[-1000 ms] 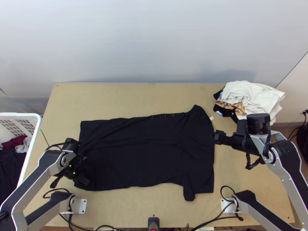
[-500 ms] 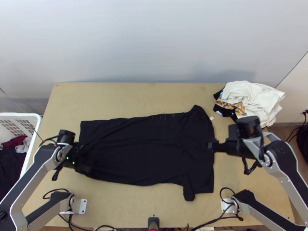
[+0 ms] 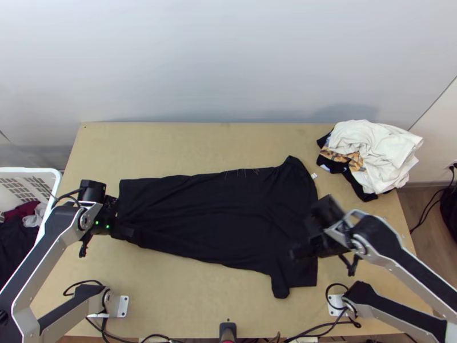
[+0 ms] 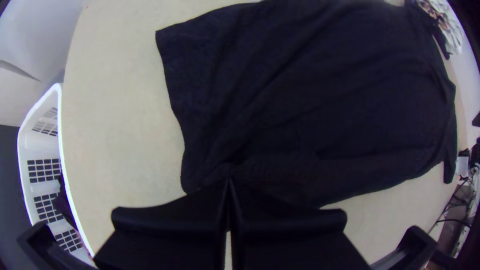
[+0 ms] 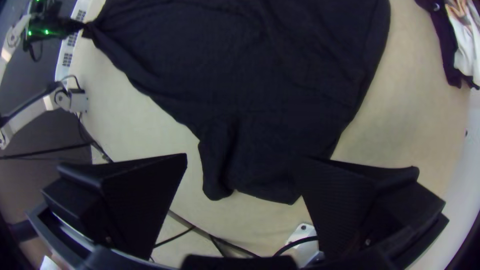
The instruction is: Fold the t-shirt
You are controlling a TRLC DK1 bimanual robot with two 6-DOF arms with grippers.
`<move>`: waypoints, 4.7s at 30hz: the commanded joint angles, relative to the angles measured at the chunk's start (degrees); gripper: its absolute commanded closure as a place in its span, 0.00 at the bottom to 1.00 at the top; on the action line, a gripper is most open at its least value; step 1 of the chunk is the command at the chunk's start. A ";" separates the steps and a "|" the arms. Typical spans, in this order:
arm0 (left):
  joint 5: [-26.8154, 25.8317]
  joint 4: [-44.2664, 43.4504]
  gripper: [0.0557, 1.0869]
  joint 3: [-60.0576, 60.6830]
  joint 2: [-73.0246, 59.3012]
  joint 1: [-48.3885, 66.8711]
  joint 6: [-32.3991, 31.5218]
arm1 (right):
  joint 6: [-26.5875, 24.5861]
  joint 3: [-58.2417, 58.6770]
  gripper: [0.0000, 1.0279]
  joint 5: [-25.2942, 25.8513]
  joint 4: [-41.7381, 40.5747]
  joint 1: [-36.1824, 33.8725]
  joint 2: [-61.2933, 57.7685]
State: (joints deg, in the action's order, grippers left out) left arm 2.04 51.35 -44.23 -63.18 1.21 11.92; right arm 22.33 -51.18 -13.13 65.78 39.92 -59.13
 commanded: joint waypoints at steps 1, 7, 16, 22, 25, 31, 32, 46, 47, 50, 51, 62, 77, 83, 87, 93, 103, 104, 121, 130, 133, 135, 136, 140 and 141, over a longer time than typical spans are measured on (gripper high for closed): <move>0.51 -0.99 0.96 -3.41 -0.98 0.28 -2.78 | -2.38 4.42 0.07 -0.23 -0.04 8.33 -6.08; 1.03 -0.99 0.96 -5.08 -1.51 0.19 -4.72 | -1.94 5.12 0.07 -0.41 -3.29 15.71 -13.20; 1.38 -0.90 0.96 -5.17 -1.60 0.63 -5.16 | -1.23 3.80 0.07 -1.82 -10.58 23.18 -20.14; 1.56 -0.82 0.96 -4.90 -1.60 0.90 -6.21 | -1.58 5.21 0.13 -1.90 -14.19 23.18 -26.56; 1.56 -0.82 0.96 -5.08 -1.60 1.25 -6.47 | -1.94 6.35 0.37 -1.82 -16.38 23.01 -28.14; 1.56 -0.90 0.96 -5.69 -1.60 1.07 -6.47 | -2.99 6.18 0.97 -1.64 -18.05 21.34 -24.45; 1.56 -0.90 0.96 -5.78 -1.60 1.07 -6.56 | -3.17 5.65 0.97 -1.11 -17.44 20.46 -23.31; 1.56 -0.29 0.96 -6.31 1.13 0.46 -5.86 | -9.32 -15.53 0.97 -0.06 -5.66 -8.72 -17.42; 1.56 -0.46 0.96 -6.31 1.04 0.37 -5.95 | -9.41 -16.76 0.97 -0.06 -5.40 -9.78 -18.30; 1.56 -1.26 0.96 -6.22 0.07 0.28 -6.83 | -9.76 -19.57 0.97 -0.15 -5.22 -12.59 -21.02; 1.56 -2.05 0.96 -6.22 -0.19 0.19 -7.09 | -9.93 -20.19 0.97 -0.15 -5.22 -13.29 -22.08; 6.75 -14.88 0.96 -11.67 -12.41 -3.15 -10.87 | -10.55 -28.98 0.97 -1.11 -7.77 -19.53 -36.75; 6.57 -22.52 0.96 -15.71 -27.35 -1.13 -19.31 | -9.58 -43.66 0.96 -2.43 -8.56 -21.82 -54.77; 6.57 -26.30 0.96 -16.24 -31.39 -1.04 -21.24 | -8.62 -45.59 0.96 -2.61 -9.88 -23.57 -59.69; 5.51 -26.74 0.96 -17.21 -33.24 -1.48 -23.79 | -5.36 -47.17 0.96 -5.42 -10.23 -25.33 -62.51; 3.76 -26.92 0.96 -18.17 -33.50 -1.56 -26.69 | -3.96 -47.08 0.94 -7.35 -10.32 -26.12 -63.03; 2.35 -23.14 0.41 -21.43 -31.04 -2.36 -35.13 | 2.37 -49.98 0.17 -7.53 -6.45 -26.47 -61.10; 1.56 -21.91 0.34 -21.87 -30.51 -2.53 -35.83 | 2.46 -50.42 0.13 -7.53 -5.66 -26.47 -60.49; -0.73 -10.92 0.06 -13.17 -20.85 -3.85 -28.01 | 2.63 -43.57 0.04 0.29 2.25 -11.53 -41.85; -0.73 -17.43 0.05 -10.26 -21.64 -2.53 -28.80 | 2.46 -47.08 0.04 0.29 3.39 -10.57 -32.98; -0.64 -18.48 0.05 -10.26 -22.69 -1.83 -28.80 | 1.67 -48.14 0.04 0.29 2.60 -11.62 -30.34; -0.64 -19.18 0.05 -10.18 -23.57 -1.83 -28.71 | 1.58 -49.19 0.04 0.29 2.34 -12.06 -29.81; -0.64 -19.45 0.05 -10.18 -24.01 -1.83 -28.71 | 1.23 -49.72 0.04 0.29 2.34 -12.41 -29.72; 0.15 -20.33 0.05 -10.00 -24.80 -1.83 -28.80 | 0.61 -49.54 0.04 0.29 0.75 -12.41 -29.02; 0.51 -20.77 0.05 -9.74 -24.80 -1.83 -28.89 | 0.70 -49.54 0.04 0.29 0.32 -12.15 -28.84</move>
State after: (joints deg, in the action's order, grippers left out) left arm 1.52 32.56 -54.61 -86.67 -0.86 -16.73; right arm 23.70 -99.92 -12.86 68.03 27.73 -90.37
